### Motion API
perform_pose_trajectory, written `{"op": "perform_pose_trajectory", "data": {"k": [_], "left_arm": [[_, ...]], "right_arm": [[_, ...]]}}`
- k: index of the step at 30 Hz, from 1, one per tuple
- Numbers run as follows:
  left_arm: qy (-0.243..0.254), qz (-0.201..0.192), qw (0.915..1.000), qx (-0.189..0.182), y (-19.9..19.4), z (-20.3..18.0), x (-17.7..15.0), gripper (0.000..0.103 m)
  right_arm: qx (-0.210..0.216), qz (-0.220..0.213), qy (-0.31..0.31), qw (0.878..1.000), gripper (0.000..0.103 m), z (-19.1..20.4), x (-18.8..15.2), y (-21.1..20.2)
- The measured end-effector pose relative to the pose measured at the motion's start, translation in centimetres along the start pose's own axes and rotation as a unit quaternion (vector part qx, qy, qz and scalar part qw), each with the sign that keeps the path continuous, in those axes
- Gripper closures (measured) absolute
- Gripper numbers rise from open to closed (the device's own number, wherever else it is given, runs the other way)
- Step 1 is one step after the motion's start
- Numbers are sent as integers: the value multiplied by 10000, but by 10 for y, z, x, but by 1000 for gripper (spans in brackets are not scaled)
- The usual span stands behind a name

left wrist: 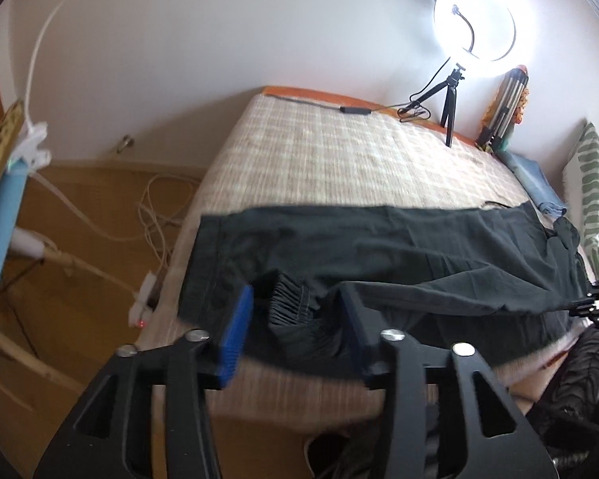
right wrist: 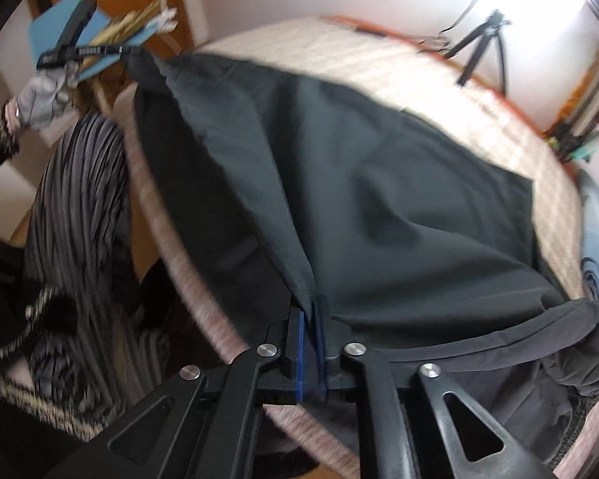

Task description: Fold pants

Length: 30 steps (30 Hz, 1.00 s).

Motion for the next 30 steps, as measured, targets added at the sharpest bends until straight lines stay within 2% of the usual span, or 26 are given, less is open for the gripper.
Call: {"op": "perform_pose_trajectory", "data": {"k": [3,7,12,17,23,26,30], "left_arm": [[-96,11,10000,-3,-13,9,-11,56],[-464,-57,9989,-33,-30,27,-23,56],[-1130,38,9929,-382,-29,42,-34,56],[-1370,303,9885,-572,-10,38,-50,56],[-1759,587,9805,-645,12,39,-69,56],[-1756,658,9804,-601,18,38,-74,56],[-1800,716,9791,-623,22,40,-78,56]], "right_arm": [[112,74,-172,9998,72,5,3,-6],[654,-304,-64,9974,65,7,22,-32],[795,-793,-305,9932,60,18,69,-46],[918,-1048,-637,9882,59,53,131,-22],[1330,-1306,-943,9779,58,96,203,16],[1650,-1201,-1108,9727,53,109,235,37],[1873,-1066,-1456,9656,48,136,271,68]]}}
Point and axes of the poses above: each gripper's, at about its wrist camera, not at the fingertips, and y roughly the way its jaws point, z to its left, x to its top, the point moved 2 cm from there along y, roughly the way its jaws point, and after that the axes turned 1 degree about -y, right-handed, at the moved point
